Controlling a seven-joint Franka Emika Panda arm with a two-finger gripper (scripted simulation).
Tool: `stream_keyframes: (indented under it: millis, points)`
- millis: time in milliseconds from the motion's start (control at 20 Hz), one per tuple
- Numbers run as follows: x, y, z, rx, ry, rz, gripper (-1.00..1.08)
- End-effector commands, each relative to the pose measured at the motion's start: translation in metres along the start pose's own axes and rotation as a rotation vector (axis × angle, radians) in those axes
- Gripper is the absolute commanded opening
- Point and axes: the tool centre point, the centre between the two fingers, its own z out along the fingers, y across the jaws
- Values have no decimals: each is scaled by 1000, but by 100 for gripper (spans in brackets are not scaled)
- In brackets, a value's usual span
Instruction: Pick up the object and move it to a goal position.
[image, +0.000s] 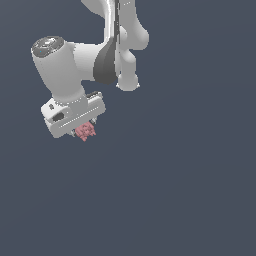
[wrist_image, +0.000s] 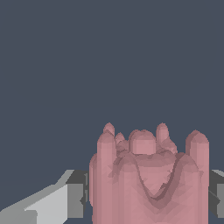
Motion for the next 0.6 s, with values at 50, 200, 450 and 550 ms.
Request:
stream_keyframes:
  millis: [50,200,450,550]
  points:
    - [-7,18,-16,1,-1,-2,-100]
    - [-11,29,-24,1,-1,-1,-100]
    - [-14,40,-33,0,-2,-1,-100]
    - [-15,42,-34,0,-2,-1,-100]
